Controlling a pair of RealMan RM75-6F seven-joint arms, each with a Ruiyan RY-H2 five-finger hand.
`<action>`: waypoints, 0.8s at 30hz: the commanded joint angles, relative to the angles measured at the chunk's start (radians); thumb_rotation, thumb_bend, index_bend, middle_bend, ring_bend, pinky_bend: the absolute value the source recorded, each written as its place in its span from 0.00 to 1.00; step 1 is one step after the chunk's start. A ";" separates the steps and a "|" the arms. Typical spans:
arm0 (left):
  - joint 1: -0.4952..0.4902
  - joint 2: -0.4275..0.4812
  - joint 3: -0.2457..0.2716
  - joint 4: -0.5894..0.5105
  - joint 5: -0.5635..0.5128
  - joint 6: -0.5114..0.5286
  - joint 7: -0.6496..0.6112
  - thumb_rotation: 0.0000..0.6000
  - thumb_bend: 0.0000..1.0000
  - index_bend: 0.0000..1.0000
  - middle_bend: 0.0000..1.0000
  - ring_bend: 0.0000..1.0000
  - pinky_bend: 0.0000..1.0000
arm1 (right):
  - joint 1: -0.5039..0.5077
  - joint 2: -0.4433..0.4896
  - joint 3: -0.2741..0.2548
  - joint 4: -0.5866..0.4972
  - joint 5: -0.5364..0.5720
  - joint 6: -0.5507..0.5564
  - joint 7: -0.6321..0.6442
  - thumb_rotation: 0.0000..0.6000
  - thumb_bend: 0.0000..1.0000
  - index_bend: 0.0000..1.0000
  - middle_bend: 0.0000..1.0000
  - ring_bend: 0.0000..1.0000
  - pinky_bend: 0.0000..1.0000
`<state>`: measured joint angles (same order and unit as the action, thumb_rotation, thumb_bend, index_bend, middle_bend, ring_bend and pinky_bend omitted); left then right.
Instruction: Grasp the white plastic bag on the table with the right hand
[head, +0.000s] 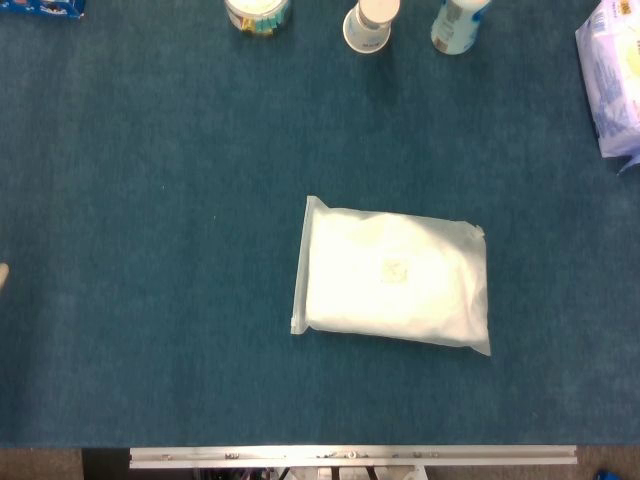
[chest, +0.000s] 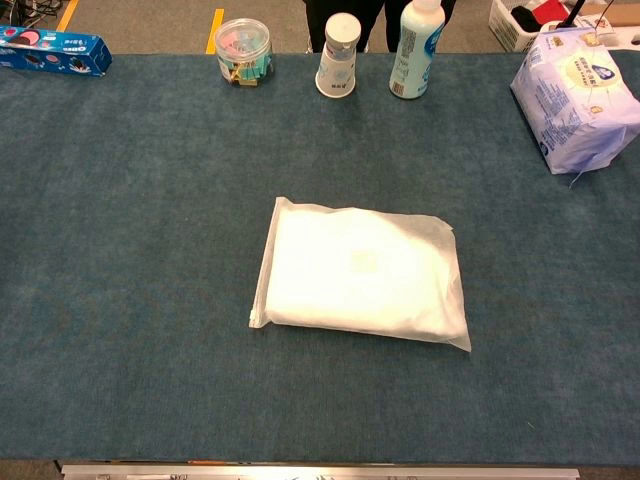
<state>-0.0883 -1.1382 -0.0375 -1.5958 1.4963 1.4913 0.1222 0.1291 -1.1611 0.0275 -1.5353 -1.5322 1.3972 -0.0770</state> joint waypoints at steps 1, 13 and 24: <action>0.000 -0.001 0.000 0.000 0.001 0.001 0.003 1.00 0.18 0.44 0.45 0.38 0.51 | -0.001 0.001 -0.001 -0.001 -0.004 0.003 0.005 1.00 0.11 0.52 0.46 0.35 0.42; 0.015 0.011 -0.005 -0.025 0.007 0.037 0.009 1.00 0.18 0.44 0.45 0.38 0.51 | 0.023 -0.021 -0.028 0.022 -0.009 -0.063 -0.016 1.00 0.10 0.52 0.43 0.33 0.42; 0.016 0.003 -0.005 -0.017 -0.003 0.030 0.022 1.00 0.18 0.44 0.45 0.38 0.51 | 0.074 -0.098 -0.086 0.115 -0.164 -0.078 0.040 1.00 0.00 0.41 0.34 0.24 0.39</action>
<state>-0.0726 -1.1345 -0.0431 -1.6129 1.4911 1.5195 0.1430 0.1893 -1.2423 -0.0466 -1.4339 -1.6778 1.3273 -0.0506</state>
